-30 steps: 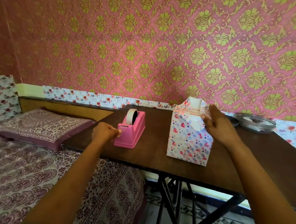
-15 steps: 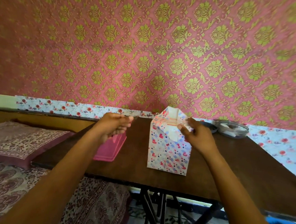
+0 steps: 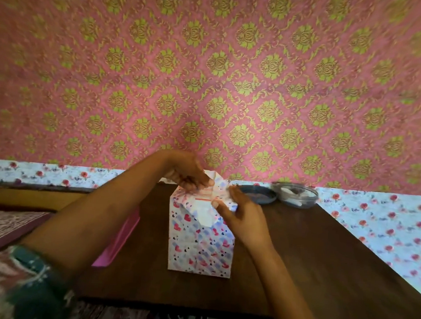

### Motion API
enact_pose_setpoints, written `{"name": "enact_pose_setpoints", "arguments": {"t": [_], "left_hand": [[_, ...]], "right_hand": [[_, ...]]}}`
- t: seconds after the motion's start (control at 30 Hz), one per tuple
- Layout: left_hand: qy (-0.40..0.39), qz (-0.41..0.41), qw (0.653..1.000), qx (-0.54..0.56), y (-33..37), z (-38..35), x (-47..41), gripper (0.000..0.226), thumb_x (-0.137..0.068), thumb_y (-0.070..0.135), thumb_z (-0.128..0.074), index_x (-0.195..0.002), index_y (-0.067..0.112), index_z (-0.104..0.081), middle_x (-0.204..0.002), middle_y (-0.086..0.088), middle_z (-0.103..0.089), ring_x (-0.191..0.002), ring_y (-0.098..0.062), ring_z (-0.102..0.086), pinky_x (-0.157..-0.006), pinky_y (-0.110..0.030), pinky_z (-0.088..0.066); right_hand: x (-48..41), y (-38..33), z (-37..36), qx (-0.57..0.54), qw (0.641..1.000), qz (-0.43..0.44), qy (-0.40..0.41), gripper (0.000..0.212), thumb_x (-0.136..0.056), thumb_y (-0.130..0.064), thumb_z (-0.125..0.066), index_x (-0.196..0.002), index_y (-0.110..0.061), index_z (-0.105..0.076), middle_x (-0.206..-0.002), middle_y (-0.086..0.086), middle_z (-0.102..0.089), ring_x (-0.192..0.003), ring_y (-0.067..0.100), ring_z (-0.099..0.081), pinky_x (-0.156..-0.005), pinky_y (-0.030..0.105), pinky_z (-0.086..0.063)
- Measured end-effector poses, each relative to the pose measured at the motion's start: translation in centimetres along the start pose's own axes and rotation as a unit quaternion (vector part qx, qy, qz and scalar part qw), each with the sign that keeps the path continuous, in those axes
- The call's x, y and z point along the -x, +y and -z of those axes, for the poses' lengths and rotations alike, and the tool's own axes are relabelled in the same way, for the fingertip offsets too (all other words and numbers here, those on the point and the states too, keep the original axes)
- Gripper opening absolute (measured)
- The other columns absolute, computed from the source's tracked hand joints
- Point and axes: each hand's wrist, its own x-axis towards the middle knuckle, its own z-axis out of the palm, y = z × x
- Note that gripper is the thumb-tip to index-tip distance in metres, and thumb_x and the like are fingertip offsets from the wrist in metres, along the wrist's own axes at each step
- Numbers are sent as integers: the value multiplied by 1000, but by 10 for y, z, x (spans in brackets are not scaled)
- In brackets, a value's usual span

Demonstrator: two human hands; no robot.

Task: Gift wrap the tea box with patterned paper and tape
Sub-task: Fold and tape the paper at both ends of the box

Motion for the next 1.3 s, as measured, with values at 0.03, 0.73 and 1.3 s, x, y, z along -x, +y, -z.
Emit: {"name": "enact_pose_setpoints", "arguments": {"t": [0.03, 0.73, 1.3], "left_hand": [[-7, 3, 1000, -4, 0, 0, -2, 13, -83, 18, -67, -80, 6, -65, -66, -4, -60, -45, -5, -55, -48, -13, -50], [-35, 114, 912, -394, 37, -12, -29, 40, -84, 47, -60, -70, 10, -61, -63, 2, -54, -51, -9, -37, -49, -19, -29], [252, -173, 906, -293, -20, -4, 21, 17, -78, 15, -71, -69, 18, -56, -75, 3, -58, -79, -19, -58, -63, -25, -40]], "right_hand": [[0, 0, 0, 1, 1000, 2, 1, 62, -85, -51, -57, -136, -17, -47, -138, 0, -51, -122, 18, -52, -94, 27, -42], [2, 3, -4, -2, 1000, 10, 1, 67, -85, -52, -54, -141, -18, -40, -145, -3, -42, -132, 15, -42, -101, 26, -38], [1, 2, -4, -12, 1000, 8, 1, 66, -86, -48, -55, -141, -16, -40, -146, 0, -40, -134, 18, -39, -104, 29, -36]]}}
